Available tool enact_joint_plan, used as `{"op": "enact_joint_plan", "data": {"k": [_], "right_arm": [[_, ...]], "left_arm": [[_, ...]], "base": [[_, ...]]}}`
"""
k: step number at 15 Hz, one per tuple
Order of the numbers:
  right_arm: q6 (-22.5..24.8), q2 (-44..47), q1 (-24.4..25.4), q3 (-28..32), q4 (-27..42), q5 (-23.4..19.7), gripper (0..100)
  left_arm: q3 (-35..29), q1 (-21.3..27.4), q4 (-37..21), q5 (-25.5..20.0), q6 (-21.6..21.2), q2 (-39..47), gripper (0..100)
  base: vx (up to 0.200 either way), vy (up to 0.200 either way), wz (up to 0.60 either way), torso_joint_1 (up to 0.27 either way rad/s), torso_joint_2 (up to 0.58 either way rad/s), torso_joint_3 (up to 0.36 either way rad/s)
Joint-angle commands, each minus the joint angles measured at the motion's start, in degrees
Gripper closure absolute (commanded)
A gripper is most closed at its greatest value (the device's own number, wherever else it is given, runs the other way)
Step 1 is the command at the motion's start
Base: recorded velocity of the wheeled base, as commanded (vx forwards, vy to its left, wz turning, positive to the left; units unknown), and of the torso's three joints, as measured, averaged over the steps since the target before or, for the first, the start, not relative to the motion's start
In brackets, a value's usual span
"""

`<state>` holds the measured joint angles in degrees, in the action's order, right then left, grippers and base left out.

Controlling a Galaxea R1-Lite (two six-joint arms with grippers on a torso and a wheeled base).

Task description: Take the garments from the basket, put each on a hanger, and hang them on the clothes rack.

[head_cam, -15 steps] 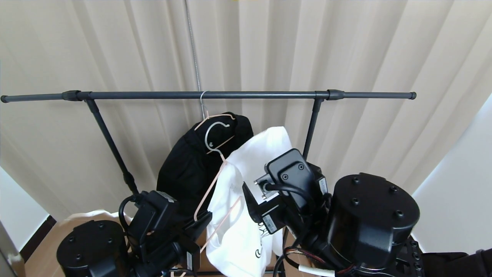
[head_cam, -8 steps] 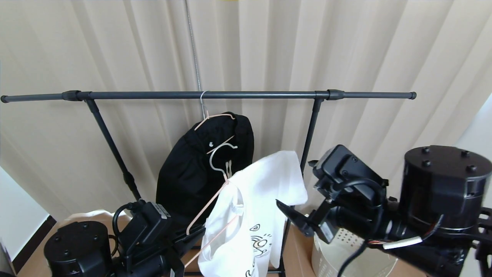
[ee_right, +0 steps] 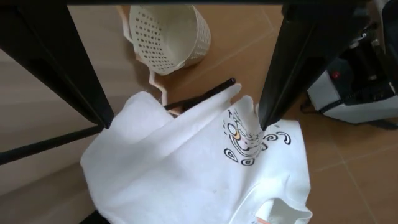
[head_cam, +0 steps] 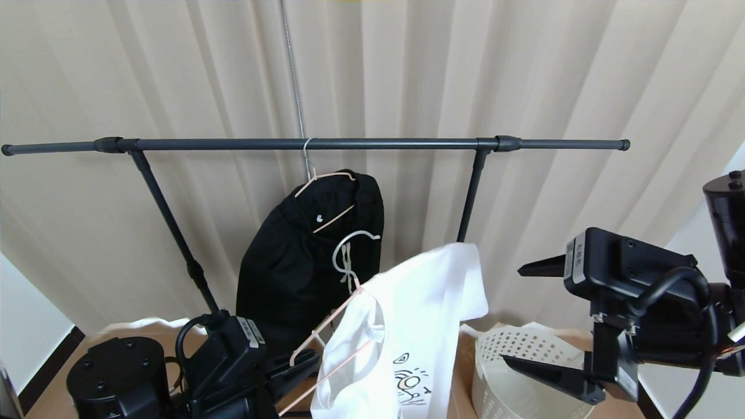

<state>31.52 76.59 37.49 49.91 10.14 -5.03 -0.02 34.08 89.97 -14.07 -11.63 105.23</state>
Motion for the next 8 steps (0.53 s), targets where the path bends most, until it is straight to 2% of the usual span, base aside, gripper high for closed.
{"op": "enact_joint_plan", "data": {"k": [1, 2, 3, 5, 6, 8], "right_arm": [[5.7, 0.3, -5.5, 10.2, 13.1, -7.6, 0], [6.4, 0.4, -6.4, 11.7, 15.4, -9.2, 0], [9.3, 1.5, -8.7, 15.6, 21.1, -14.4, 0], [12.0, 3.7, -10.9, 17.8, 23.6, -18.3, 0], [13.6, 5.3, -12.0, 18.9, 24.4, -21.9, 0], [16.0, 7.7, -13.9, 20.8, 25.9, -24.1, 0]], "left_arm": [[-0.1, 0.8, 0.0, -0.9, -1.5, 0.4, 100], [-0.7, 0.8, 0.0, -1.3, -2.1, 0.4, 100], [-1.6, 0.8, 0.0, -4.4, -2.9, 0.9, 100], [-3.2, 1.4, 0.0, -7.5, -3.0, 1.8, 100], [-4.4, 2.1, 0.0, -8.2, -3.0, 2.4, 100], [-4.0, 3.4, 0.0, -8.9, -3.1, 2.7, 100]], "base": [[0.000, 0.000, 0.00, 0.000, 0.00, 0.000], [0.000, 0.000, 0.00, 0.000, 0.00, 0.000], [0.000, 0.000, 0.00, 0.000, 0.00, 0.000], [0.000, 0.000, 0.00, 0.000, 0.00, 0.000], [0.000, 0.000, 0.00, 0.000, 0.00, 0.000], [0.000, 0.000, 0.00, 0.000, 0.00, 0.000]]}}
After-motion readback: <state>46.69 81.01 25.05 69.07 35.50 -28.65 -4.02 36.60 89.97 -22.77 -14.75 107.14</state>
